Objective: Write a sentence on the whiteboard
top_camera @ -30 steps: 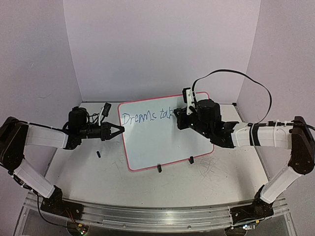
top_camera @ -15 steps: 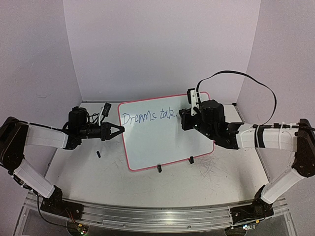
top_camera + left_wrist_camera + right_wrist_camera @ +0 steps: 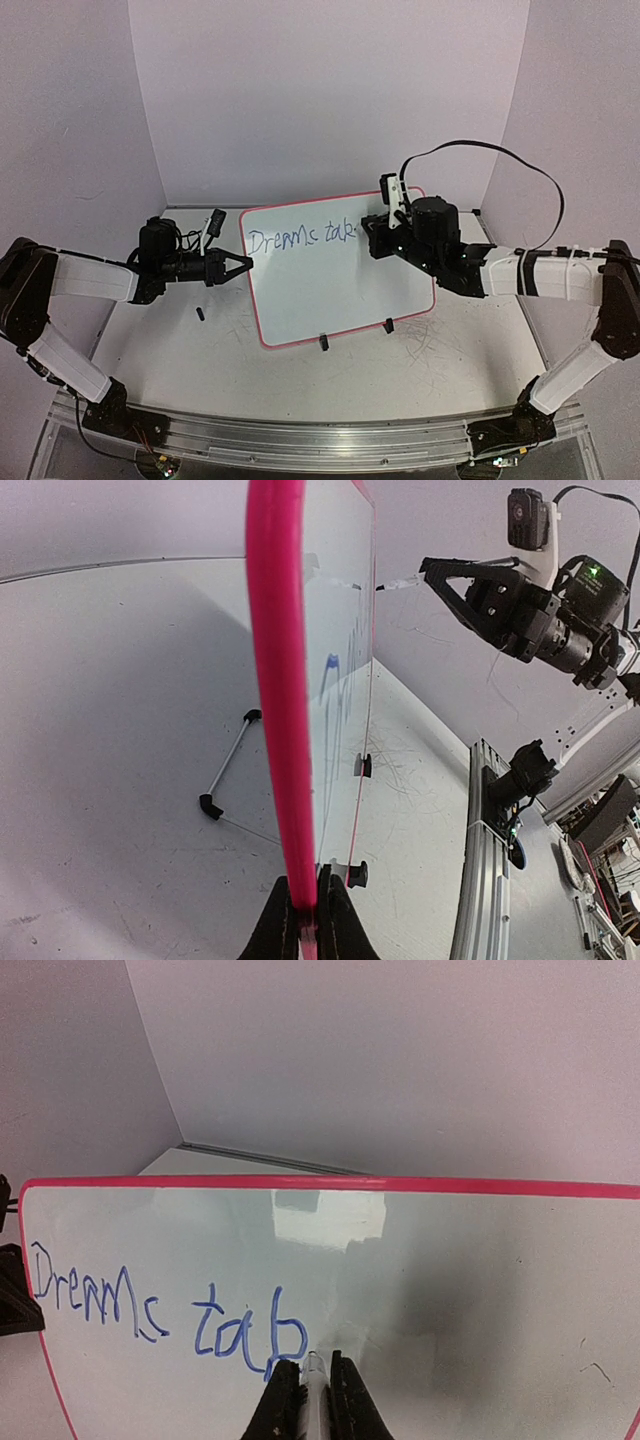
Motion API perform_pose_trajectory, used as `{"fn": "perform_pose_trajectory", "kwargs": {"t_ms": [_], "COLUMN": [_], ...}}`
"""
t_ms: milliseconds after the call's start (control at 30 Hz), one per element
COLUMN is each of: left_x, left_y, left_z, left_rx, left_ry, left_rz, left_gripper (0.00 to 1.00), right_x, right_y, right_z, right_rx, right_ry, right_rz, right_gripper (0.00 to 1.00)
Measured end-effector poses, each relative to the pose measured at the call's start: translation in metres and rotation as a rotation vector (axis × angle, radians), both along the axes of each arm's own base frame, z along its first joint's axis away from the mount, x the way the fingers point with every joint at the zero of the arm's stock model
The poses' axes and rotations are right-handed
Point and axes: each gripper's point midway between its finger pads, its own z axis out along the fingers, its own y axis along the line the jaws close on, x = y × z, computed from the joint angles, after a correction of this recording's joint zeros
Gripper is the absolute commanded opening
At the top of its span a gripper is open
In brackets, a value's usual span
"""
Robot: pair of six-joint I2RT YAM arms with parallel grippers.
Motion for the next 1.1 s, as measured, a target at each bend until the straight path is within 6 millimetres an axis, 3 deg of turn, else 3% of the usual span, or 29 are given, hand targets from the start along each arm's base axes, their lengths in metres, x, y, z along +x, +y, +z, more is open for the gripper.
{"fn": "perform_pose_trajectory", "kwargs": {"t_ms": [767,1100], "left_x": [0.0,0.0], "left_y": [0.0,0.0], "left_z": [0.0,0.0], "left_rx": [0.0,0.0], "left_ry": [0.0,0.001], "left_rz": [0.0,0.001], "left_gripper": [0.0,0.0], "right_x": [0.012,0.015], "right_y": [-0.015,-0.011], "right_z": [-0.001,0.004], "right_rx": [-0.015,0.002], "right_ry": [-0.02,-0.037], "right_rz": [-0.111,-0.111], "right_gripper": [0.0,0.0]}}
